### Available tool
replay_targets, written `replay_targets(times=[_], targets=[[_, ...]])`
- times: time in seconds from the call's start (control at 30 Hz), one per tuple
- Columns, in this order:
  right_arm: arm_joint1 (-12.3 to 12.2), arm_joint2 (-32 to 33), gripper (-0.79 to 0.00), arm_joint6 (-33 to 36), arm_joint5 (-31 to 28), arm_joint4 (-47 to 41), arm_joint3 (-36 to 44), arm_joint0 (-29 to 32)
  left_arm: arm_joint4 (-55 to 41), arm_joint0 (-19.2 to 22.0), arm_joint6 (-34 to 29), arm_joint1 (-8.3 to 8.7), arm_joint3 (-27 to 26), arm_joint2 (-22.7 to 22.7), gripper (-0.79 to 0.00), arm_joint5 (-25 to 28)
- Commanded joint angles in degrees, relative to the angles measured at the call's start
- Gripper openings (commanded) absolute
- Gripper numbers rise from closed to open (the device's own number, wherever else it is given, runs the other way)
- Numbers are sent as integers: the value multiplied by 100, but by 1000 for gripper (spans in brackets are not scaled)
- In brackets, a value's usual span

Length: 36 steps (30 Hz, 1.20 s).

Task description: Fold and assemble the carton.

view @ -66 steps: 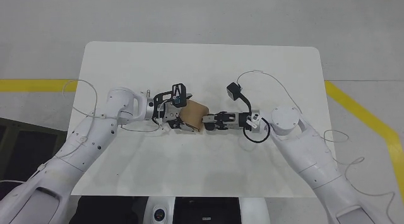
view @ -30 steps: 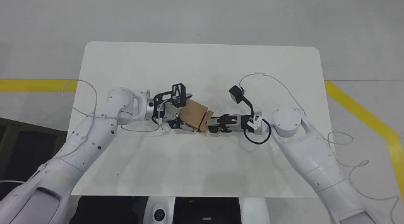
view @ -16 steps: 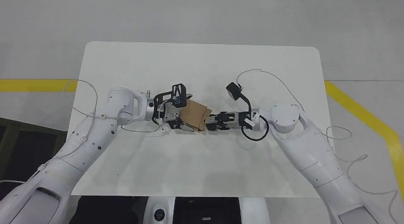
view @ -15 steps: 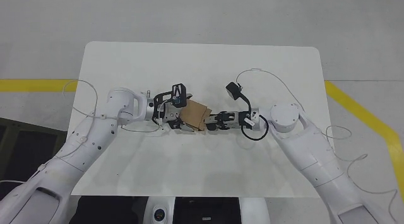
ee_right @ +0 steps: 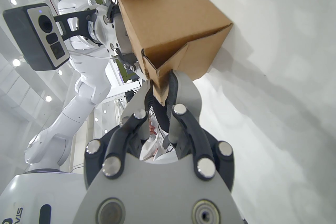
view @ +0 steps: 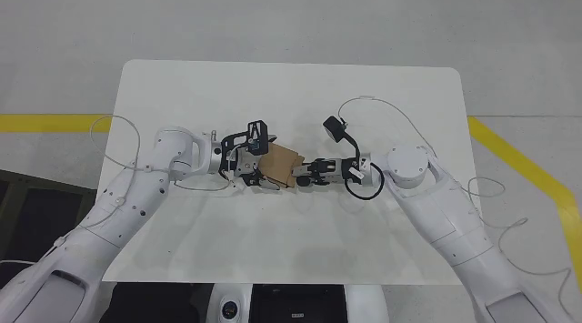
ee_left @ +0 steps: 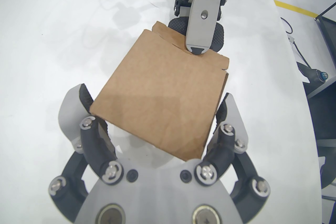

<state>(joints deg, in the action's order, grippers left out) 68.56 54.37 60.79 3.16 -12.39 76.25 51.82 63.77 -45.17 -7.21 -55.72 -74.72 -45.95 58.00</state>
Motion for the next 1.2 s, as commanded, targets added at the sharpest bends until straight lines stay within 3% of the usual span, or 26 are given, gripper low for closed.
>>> replay_targets(times=[0.0,0.8,0.93,1.07,1.17], targets=[[-3,3,-690,-4,21,19,15,-3,-1,1,-5,2,-2,3,0,0],[24,-127,-714,19,203,88,87,-163,0,-2,17,10,-25,39,0,0],[18,-107,-686,14,195,111,75,-173,2,-5,17,14,-24,39,0,0],[-19,-4,-610,-22,164,105,172,-50,15,-10,21,15,-26,33,0,0],[-47,78,-603,-32,113,79,269,58,26,-13,19,16,-30,36,0,0]])
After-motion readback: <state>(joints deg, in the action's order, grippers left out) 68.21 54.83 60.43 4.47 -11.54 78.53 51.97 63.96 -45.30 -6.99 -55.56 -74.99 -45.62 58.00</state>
